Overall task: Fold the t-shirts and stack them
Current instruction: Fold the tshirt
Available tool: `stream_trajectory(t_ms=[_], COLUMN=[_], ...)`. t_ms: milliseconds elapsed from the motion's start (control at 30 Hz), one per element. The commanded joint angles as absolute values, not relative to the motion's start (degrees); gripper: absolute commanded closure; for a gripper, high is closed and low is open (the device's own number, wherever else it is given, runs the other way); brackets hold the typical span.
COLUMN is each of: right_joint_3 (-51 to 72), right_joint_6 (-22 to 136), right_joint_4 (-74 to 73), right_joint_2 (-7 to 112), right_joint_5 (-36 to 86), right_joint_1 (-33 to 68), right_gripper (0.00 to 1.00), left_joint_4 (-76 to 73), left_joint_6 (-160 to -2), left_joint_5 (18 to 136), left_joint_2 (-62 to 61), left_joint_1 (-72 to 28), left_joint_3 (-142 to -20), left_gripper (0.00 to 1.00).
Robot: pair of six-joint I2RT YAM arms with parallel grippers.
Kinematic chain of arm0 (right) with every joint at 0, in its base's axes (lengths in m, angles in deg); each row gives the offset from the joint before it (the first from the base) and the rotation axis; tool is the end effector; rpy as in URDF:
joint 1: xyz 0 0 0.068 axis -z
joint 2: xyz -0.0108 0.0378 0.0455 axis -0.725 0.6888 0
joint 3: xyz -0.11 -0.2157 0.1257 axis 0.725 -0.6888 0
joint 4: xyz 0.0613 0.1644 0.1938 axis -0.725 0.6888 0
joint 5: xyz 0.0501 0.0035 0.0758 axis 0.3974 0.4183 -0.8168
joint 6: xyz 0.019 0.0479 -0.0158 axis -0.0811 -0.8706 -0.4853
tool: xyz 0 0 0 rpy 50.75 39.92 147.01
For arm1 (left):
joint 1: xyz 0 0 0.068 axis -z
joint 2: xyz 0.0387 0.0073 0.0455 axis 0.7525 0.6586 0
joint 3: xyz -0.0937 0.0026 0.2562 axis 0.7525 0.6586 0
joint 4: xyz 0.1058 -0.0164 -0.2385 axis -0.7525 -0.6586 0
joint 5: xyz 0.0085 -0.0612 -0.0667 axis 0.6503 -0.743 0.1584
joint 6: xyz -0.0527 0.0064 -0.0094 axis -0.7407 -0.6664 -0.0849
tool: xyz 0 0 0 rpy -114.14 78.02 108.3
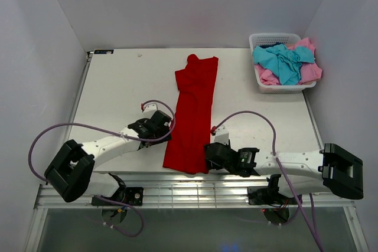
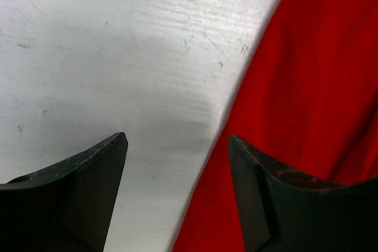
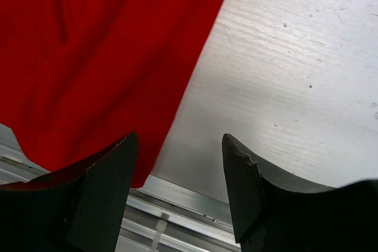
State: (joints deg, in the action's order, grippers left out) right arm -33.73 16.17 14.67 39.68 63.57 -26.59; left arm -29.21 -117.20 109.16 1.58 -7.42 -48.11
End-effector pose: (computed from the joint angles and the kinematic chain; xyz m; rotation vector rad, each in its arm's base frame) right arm 0.0806 0.2018 0.1758 -0.3060 2.3334 0.3638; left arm 0.1899 -0.1480 0.1714 -0.2567 2.5149 -0.0293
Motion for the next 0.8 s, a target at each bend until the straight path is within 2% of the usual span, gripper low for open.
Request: stream_trajectory(t_ms=[0, 133, 400, 767], right_joint_3=[-33.9, -35.3, -35.0, -33.9], right_joint_6=[16.2, 15.7, 12.6, 10.4], right_joint_4=[7.2, 2.6, 4.8, 8.1], right_joint_2=[41.3, 44.1, 45.2, 45.8], right_joint_5=[60.7, 57.6, 57.2, 58.8], right_joint_1=[-26.3, -26.3, -27.7, -29.7], right_gripper=[0.35, 0.35, 0.37, 0.37], left_joint_4=[-31.6, -30.6, -28.9, -28.8], left_joint_6=[-121.0, -123.4, -128.3, -135.5], left_joint_5=[106.8, 101.8, 93.8, 93.9], left_joint_2=[-4.1, -9.0, -15.5, -17.9], left_joint_1=[-6.4, -5.4, -0.7, 8.1], left_joint_3=[-46.4, -42.1, -34.5, -28.5], left_gripper=[0.21, 0.21, 0.21, 0.22])
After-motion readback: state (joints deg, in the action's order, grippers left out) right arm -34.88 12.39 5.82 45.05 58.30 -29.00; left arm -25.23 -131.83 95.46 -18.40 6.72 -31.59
